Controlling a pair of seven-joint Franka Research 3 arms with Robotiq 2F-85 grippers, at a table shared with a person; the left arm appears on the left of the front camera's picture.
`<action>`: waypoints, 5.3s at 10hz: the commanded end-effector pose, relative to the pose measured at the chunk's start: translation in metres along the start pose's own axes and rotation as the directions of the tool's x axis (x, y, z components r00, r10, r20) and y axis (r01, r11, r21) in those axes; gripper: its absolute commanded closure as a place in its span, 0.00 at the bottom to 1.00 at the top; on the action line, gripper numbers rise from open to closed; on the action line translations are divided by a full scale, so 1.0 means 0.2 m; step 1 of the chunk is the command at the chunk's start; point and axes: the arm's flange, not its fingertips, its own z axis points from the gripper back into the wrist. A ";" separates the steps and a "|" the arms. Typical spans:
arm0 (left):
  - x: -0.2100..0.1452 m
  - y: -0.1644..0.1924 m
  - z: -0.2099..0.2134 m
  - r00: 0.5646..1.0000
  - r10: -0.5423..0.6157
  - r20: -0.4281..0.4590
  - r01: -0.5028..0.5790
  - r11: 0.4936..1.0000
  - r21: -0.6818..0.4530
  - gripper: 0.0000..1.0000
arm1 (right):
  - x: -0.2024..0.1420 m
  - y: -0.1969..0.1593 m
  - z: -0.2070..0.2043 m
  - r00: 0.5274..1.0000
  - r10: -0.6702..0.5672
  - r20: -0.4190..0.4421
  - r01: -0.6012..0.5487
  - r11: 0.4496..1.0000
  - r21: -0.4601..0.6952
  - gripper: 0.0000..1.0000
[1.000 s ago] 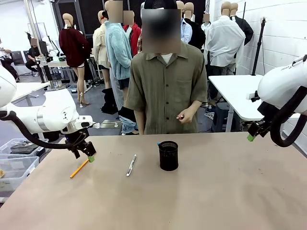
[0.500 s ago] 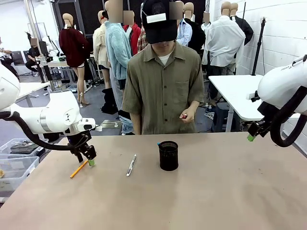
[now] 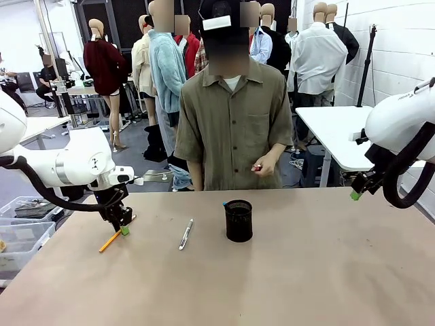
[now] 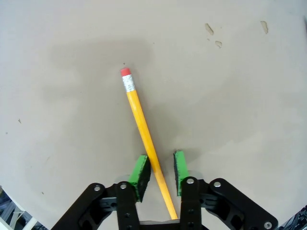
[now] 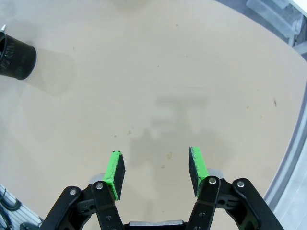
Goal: Place the pens into the pen holder.
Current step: Pick up a writing instrument from the table and place it into the Pen holder.
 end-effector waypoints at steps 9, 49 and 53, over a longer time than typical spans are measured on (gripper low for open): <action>-0.29 -0.32 0.34 0.909 -0.318 0.271 0.335 0.942 -0.018 1.00 | -0.02 0.00 -0.01 1.000 0.017 0.003 -0.017 1.000 -0.018 0.32; 0.59 -1.02 0.24 0.198 -0.224 0.954 0.936 0.331 -0.117 1.00 | -0.02 0.00 -0.01 1.000 0.017 0.003 -0.017 1.000 -0.018 0.32; 0.66 -1.01 0.11 0.221 -0.231 0.947 0.924 0.360 -0.128 1.00 | -0.02 0.00 -0.01 1.000 0.017 0.003 -0.017 1.000 -0.018 0.32</action>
